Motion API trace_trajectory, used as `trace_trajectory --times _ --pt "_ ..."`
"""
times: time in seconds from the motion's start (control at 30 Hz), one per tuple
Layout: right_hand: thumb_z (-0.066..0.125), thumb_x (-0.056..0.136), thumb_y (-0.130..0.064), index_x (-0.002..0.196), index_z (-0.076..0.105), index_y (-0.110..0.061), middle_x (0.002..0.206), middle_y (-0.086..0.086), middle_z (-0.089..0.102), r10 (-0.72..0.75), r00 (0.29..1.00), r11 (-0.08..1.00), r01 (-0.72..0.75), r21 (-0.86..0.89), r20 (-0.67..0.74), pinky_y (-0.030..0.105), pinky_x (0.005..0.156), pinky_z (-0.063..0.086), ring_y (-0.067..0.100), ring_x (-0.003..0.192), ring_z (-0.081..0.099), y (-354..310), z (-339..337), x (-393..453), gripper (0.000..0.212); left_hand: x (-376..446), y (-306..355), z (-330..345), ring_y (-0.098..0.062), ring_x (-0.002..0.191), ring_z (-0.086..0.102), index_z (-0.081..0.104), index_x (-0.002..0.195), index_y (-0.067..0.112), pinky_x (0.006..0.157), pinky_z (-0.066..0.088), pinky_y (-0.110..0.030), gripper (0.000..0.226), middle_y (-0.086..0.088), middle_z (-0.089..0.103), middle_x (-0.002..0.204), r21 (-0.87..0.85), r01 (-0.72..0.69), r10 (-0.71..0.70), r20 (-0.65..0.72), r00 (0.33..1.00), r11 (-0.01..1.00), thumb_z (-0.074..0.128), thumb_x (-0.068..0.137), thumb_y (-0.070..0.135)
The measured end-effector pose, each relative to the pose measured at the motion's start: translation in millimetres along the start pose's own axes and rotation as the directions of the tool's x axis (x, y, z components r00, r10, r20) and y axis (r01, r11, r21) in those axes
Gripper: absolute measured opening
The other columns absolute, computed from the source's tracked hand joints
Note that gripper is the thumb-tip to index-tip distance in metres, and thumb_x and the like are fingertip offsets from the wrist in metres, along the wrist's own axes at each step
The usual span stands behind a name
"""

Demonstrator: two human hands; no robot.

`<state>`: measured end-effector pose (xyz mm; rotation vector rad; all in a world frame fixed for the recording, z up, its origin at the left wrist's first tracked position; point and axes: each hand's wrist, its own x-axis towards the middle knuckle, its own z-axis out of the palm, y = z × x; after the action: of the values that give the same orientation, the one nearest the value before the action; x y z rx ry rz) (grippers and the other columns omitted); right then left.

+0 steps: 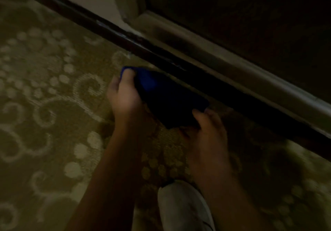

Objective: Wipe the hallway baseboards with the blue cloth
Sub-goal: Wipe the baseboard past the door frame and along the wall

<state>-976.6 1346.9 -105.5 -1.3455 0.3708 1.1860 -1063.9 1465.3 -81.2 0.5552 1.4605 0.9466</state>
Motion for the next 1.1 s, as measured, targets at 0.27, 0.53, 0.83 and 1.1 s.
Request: trace_trajectory --times 0.27,0.53,0.83,1.1 --pt "0.072 0.079 -0.047 0.12 0.055 -0.039 0.136 -0.004 0.054 -0.024 0.994 0.959 0.054 -0.277 0.111 0.041 0.096 0.054 0.017 0.124 0.058 28.0 -3.1 3.8 0.044 2.2 -22.7 -39.6 -0.007 0.082 0.068 0.069 0.097 0.018 0.07 0.057 -0.028 0.018 0.004 0.071 0.094 0.287 -0.099 0.072 0.102 0.992 0.953 0.054 0.098 0.027" --pt "0.075 0.082 -0.014 0.141 0.05 -0.026 0.13 0.003 0.063 -0.056 0.998 0.997 0.054 -0.054 -0.032 0.049 0.102 0.049 0.024 0.113 0.065 41.1 13.3 14.0 0.065 48.3 -22.0 -74.4 -0.019 0.102 0.07 0.064 0.123 0.024 0.09 0.057 -0.046 0.033 0.004 0.072 0.114 0.346 -0.002 -0.146 0.4 0.905 0.938 0.061 0.094 0.039" --pt "0.055 0.088 0.005 0.117 0.058 -0.008 0.125 0.014 0.063 -0.126 0.992 0.99 0.125 -0.07 -0.013 0.04 0.081 0.053 0.031 0.11 0.062 35.6 27.1 -23.5 0.032 29.4 15.8 -96.0 -0.021 0.105 0.066 0.065 0.113 0.026 0.088 0.055 -0.04 0.017 -0.004 0.068 0.117 0.33 0.017 -0.201 0.534 0.821 0.944 0.054 0.1 0.025" --pt "0.058 0.089 0.002 0.096 0.061 -0.014 0.096 0.006 0.07 -0.131 0.988 0.984 0.139 -0.112 0.076 0.033 0.069 0.052 0.019 0.09 0.065 19.9 72.7 -95.2 0.017 -4.7 88.2 -144.9 -0.015 0.096 0.058 0.061 0.113 0.023 0.089 0.051 -0.037 0.016 0.002 0.061 0.108 0.27 0.009 -0.138 0.464 0.875 0.963 0.057 0.098 0.028"
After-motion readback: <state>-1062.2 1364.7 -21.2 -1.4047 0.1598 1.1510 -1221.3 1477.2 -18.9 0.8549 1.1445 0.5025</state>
